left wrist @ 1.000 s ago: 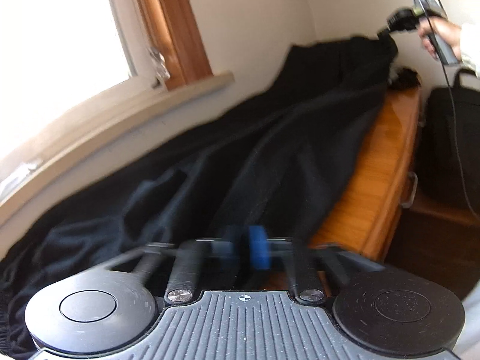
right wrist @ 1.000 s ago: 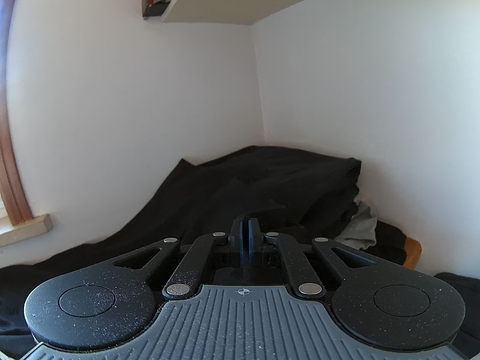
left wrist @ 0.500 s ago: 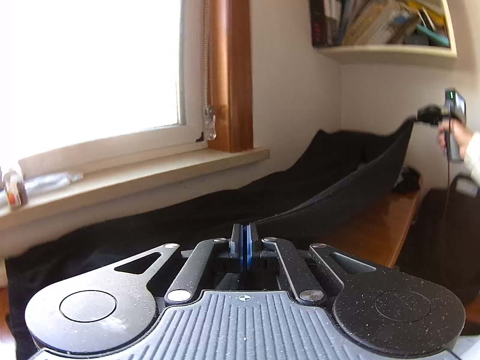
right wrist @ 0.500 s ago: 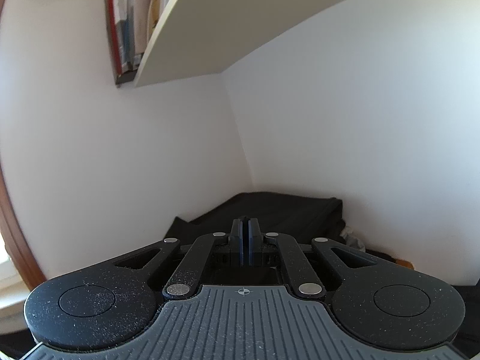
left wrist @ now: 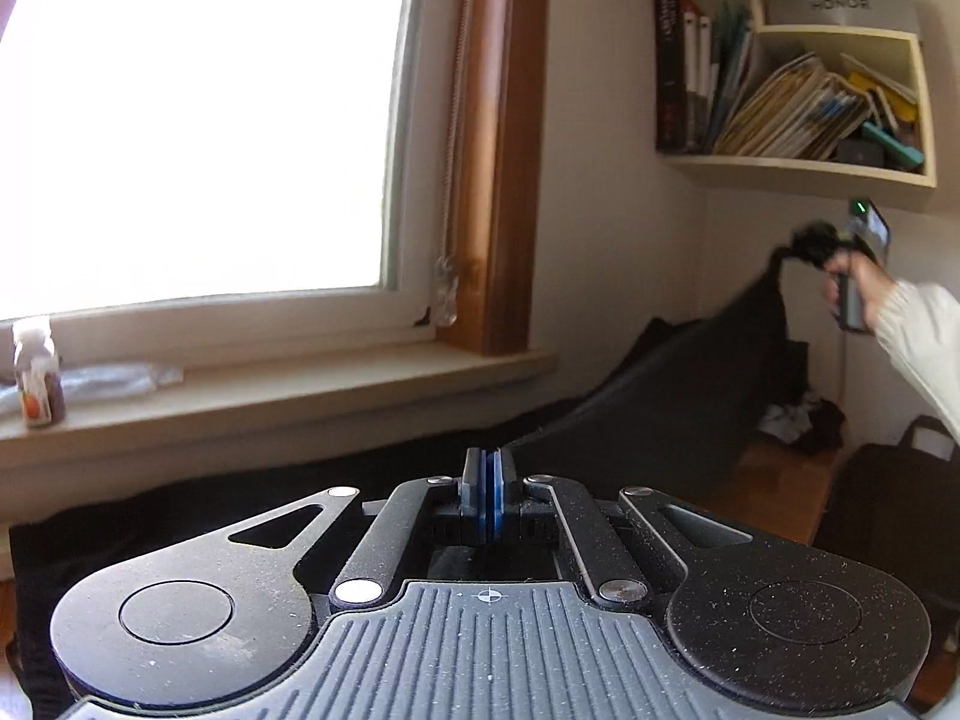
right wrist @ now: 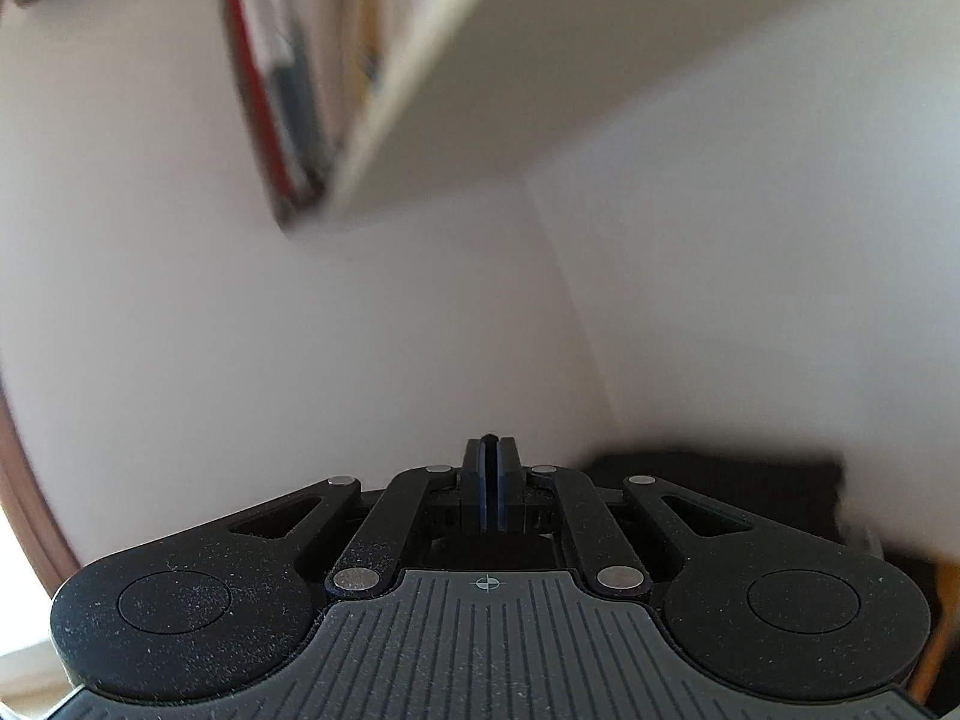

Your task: Fold clothes

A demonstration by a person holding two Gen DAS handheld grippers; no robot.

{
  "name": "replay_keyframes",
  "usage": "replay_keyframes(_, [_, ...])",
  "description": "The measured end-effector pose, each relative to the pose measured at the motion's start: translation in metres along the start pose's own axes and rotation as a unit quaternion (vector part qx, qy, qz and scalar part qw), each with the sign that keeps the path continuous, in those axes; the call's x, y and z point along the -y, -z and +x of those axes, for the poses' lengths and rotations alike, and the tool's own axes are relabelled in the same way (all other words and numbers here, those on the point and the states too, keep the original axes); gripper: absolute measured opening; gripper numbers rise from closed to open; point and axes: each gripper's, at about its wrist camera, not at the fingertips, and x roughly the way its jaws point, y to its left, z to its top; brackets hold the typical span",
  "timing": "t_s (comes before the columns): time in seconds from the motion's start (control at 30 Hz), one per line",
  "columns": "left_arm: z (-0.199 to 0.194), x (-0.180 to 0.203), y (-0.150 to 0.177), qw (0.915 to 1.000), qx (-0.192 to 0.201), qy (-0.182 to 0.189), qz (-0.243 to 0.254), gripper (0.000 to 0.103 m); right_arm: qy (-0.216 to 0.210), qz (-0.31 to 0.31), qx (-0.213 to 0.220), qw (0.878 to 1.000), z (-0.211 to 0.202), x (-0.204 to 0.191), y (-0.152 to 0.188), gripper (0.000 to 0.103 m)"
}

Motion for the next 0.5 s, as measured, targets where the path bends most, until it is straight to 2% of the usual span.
replay_keyframes(0.17, [-0.009,0.022,0.013,0.9981,-0.019,0.057,-0.008,0.002,0.01,-0.038,0.041,0.998,-0.024,0.005,-0.031,0.005])
replay_keyframes(0.23, [-0.003,0.033,0.024,0.9948,-0.045,0.091,-0.013,0.002,0.038,-0.057,0.027,0.997,-0.027,0.021,-0.025,0.005])
replay_keyframes(0.3, [0.013,0.043,0.041,0.989,-0.083,0.122,-0.016,0.003,0.07,-0.056,-0.013,0.996,-0.022,0.042,-0.014,0.007])
replay_keyframes(0.37, [0.03,0.055,0.058,0.9822,-0.124,0.141,-0.011,0.004,0.115,-0.044,-0.055,0.991,-0.015,0.066,-0.001,0.014])
replay_keyframes(0.4, [0.037,0.06,0.065,0.9789,-0.14,0.148,-0.01,0.004,0.139,-0.039,-0.066,0.987,-0.013,0.076,0.005,0.02])
replay_keyframes(0.43, [0.038,0.061,0.065,0.9784,-0.141,0.151,-0.01,0.004,0.149,-0.038,-0.07,0.986,-0.013,0.082,0.01,0.023])
replay_keyframes(0.5, [0.042,0.063,0.067,0.9774,-0.143,0.155,-0.009,0.004,0.141,-0.044,-0.082,0.986,-0.011,0.089,0.018,0.025])
